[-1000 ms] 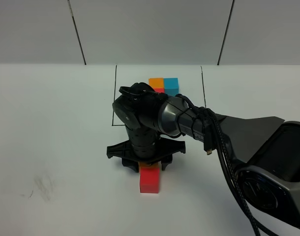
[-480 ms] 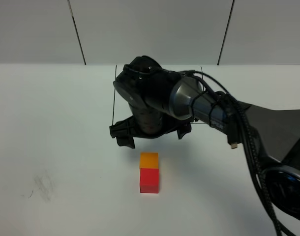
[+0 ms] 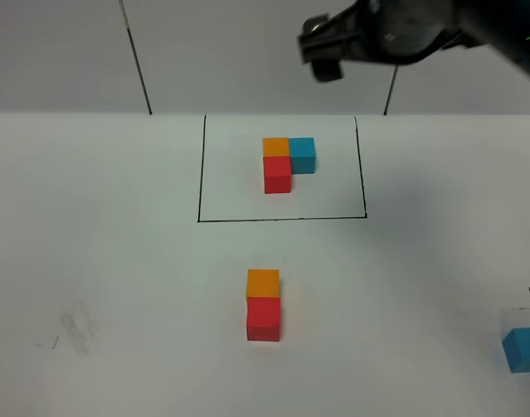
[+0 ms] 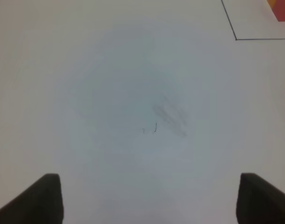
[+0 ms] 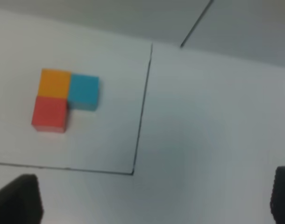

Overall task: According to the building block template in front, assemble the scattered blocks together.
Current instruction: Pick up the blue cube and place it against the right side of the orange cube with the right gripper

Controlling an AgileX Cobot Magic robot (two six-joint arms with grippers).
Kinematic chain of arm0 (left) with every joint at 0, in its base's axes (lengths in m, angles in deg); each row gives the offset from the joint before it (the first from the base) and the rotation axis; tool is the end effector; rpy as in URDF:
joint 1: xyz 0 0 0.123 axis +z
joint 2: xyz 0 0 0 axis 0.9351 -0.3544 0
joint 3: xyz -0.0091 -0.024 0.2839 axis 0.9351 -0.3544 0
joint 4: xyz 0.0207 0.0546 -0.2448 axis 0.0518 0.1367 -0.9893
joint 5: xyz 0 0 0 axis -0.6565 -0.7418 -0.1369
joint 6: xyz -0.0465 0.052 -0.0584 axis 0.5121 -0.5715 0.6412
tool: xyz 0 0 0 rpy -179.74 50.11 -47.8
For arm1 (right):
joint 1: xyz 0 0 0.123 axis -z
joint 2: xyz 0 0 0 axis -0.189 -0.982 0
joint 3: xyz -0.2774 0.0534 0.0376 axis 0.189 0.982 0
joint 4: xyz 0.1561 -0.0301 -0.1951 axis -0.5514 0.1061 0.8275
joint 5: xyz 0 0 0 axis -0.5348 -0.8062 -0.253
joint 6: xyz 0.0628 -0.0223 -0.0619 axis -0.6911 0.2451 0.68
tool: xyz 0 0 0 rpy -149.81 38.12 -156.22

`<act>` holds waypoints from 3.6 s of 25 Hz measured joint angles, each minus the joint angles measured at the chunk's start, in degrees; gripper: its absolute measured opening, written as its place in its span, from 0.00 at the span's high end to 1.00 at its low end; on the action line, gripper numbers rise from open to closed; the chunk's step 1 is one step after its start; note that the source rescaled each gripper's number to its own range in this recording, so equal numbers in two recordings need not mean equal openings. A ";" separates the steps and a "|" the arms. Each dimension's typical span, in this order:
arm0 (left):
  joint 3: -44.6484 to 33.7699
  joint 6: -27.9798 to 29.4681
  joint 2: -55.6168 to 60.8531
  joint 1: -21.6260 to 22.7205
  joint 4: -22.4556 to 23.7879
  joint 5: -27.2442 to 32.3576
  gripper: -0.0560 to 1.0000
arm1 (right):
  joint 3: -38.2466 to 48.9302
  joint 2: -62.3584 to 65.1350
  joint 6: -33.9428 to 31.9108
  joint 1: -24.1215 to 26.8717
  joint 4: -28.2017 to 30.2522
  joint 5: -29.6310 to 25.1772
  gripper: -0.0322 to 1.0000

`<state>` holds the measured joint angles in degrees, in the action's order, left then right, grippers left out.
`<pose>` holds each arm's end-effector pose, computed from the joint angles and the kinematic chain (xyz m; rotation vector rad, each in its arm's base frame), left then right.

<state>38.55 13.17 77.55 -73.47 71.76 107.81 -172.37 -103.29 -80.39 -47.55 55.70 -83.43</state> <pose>-0.0071 0.0037 0.2785 0.0174 2.0348 -0.0324 0.3366 0.1991 0.4030 -0.2301 2.3632 -0.1559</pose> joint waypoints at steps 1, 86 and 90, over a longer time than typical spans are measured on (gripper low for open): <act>0.00 0.00 0.00 0.00 0.00 0.00 0.34 | -0.04 2.49 2.25 1.33 0.00 0.00 0.00; 0.00 -0.06 0.00 0.00 -0.05 0.00 0.34 | 71.90 7.69 37.02 38.49 -34.72 38.68 0.07; 0.00 0.00 0.00 0.00 -0.05 0.00 0.34 | 71.90 6.18 37.02 38.49 -34.72 38.81 0.09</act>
<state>38.55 13.17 77.55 -73.47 71.71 107.81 -100.47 -97.11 -43.37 -9.06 20.98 -44.62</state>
